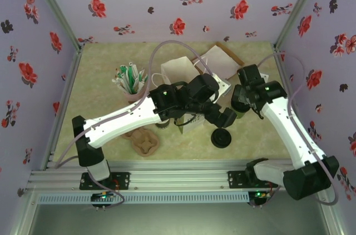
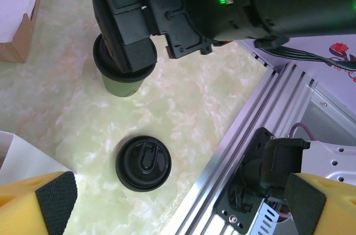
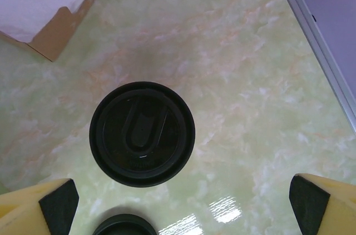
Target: Pack the takeout coffee
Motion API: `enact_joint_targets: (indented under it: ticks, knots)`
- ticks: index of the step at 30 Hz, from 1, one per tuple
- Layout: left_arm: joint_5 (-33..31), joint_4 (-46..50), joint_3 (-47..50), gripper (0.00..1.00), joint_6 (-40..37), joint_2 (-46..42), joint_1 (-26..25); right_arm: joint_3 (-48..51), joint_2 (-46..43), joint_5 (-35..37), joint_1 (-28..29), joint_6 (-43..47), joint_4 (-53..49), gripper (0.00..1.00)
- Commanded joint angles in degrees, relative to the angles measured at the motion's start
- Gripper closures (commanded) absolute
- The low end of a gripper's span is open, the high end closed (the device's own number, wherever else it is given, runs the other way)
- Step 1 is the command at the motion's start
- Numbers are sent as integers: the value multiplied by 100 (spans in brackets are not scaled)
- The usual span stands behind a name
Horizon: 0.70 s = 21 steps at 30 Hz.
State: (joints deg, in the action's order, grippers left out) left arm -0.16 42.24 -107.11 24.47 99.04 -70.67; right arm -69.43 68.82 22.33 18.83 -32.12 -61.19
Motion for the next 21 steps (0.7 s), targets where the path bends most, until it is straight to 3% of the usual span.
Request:
enact_joint_targets:
  ticks: [1, 9, 21]
  knots:
    - [75, -135, -10, 1, 38, -43, -34, -125, 303, 200, -46, 58, 152, 2]
    - [-123, -239, 289, 1, -43, -320, -30, -153, 792, 192, -142, -648, 319, 8]
    - [-219, -343, 592, 1, -75, -596, -34, -80, 1164, -650, -433, -981, 777, 9]
